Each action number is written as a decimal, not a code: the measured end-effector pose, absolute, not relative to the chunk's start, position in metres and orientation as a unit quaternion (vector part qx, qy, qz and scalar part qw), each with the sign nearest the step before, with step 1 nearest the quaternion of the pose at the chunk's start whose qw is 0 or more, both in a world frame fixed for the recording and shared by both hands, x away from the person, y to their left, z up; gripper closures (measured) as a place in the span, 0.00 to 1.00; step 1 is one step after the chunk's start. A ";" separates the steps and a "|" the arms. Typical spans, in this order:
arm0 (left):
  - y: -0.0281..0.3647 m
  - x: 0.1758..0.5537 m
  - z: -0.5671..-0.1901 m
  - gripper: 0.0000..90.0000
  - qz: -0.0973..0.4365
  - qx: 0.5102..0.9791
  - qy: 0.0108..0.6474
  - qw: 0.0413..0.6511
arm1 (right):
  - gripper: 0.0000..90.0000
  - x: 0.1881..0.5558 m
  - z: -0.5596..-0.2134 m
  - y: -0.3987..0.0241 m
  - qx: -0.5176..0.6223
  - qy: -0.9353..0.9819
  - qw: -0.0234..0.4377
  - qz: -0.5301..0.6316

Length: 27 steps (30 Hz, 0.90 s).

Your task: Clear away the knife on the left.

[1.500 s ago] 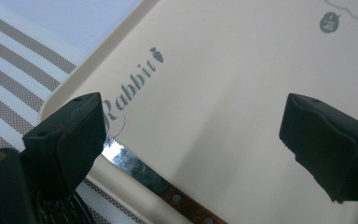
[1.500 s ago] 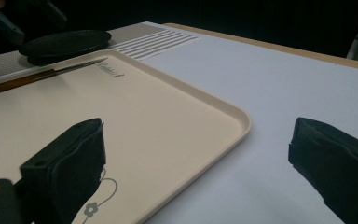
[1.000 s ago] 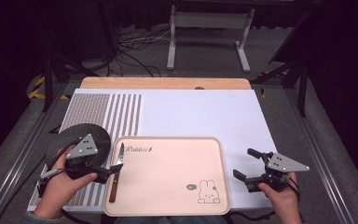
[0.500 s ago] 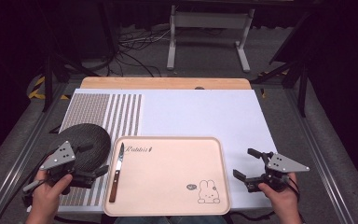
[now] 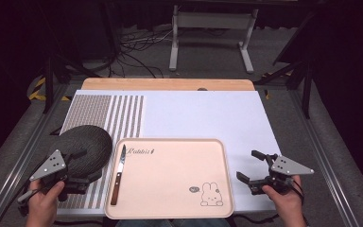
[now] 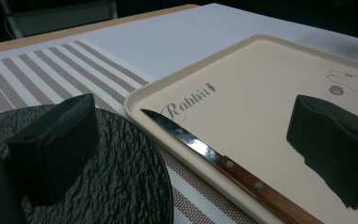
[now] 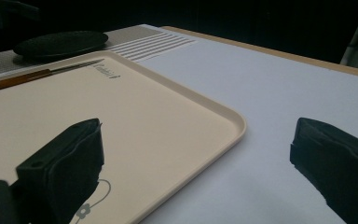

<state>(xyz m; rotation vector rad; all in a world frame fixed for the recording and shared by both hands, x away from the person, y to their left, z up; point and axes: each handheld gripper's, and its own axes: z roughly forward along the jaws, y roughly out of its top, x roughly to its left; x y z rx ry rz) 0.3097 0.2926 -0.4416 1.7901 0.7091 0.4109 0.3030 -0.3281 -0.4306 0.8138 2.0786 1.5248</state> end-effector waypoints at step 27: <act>0.317 0.302 -0.468 0.03 0.153 0.756 0.321 0.550 | 0.04 0.304 -0.440 -0.329 0.299 0.752 0.220 0.544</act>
